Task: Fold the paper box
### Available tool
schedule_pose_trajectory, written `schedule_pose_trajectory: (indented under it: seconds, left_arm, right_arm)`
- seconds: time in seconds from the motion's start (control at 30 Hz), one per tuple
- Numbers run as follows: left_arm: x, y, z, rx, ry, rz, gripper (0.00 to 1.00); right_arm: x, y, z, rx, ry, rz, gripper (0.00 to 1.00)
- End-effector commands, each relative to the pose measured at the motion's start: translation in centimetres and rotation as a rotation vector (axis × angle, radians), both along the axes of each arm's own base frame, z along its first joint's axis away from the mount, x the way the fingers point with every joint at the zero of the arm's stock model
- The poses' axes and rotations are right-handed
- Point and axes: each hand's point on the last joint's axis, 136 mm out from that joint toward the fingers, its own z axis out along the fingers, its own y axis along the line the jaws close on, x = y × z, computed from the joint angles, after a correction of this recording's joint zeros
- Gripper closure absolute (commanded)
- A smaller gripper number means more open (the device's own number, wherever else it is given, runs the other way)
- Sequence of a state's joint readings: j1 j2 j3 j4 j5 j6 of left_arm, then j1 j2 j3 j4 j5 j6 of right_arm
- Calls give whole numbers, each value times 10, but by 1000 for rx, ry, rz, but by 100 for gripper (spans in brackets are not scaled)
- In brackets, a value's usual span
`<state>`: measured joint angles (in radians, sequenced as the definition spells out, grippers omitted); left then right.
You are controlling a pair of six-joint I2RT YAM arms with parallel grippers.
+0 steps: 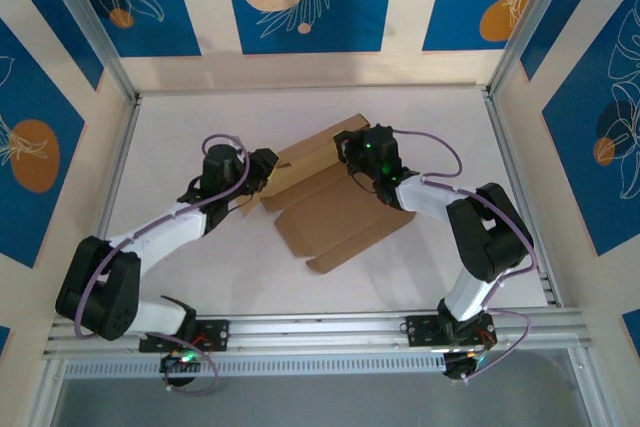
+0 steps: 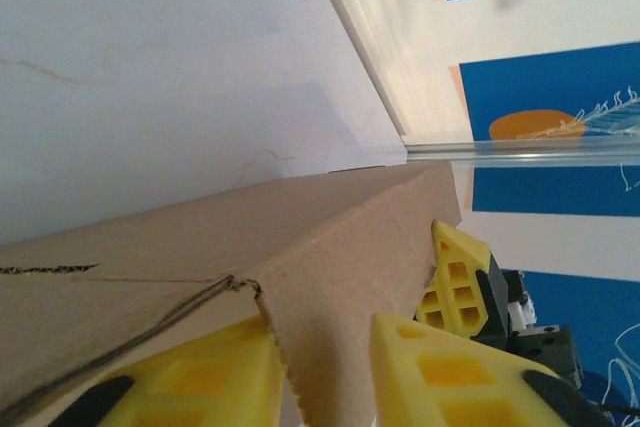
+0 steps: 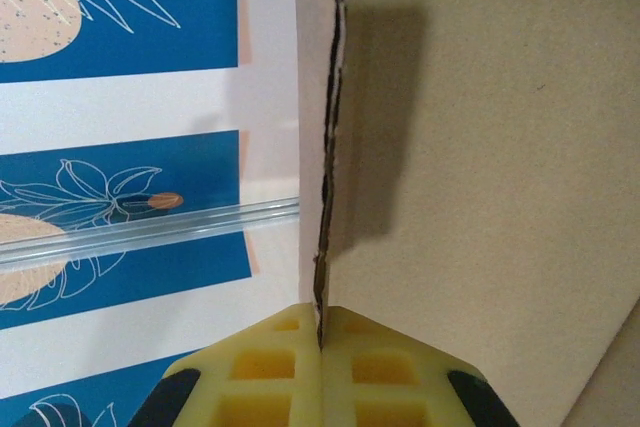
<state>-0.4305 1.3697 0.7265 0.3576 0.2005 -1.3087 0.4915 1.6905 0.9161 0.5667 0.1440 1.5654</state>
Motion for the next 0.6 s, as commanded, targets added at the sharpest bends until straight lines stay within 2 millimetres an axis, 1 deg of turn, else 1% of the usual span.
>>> schedule_pose_trajectory:
  seconds: [0.0,0.17,0.2,0.23,0.3,0.4,0.47,0.57]
  left_arm:
    - [5,-10,11,-59,-53,-9,80]
    - [14,-8,17,-29,-80,-18,90]
    - [17,-9,18,-20,-88,-34,92]
    - [21,-9,18,-13,-86,-51,93]
    - [27,-9,16,-14,-82,-85,93]
    - [36,-11,13,-39,-77,-158,93]
    - [40,-12,11,-62,-79,-199,92]
    - [45,-18,12,-94,-85,-268,91]
  right_arm:
    - [-7,4,-8,13,21,10,100]
    - [-12,2,-6,-1,30,9,100]
    - [-14,2,-5,-10,29,14,98]
    - [-15,1,-5,-18,31,17,92]
    - [-19,0,-3,-48,35,37,75]
    - [-22,1,0,-85,26,79,56]
    - [-22,3,-1,-78,29,104,48]
    - [-20,6,1,-46,14,133,43]
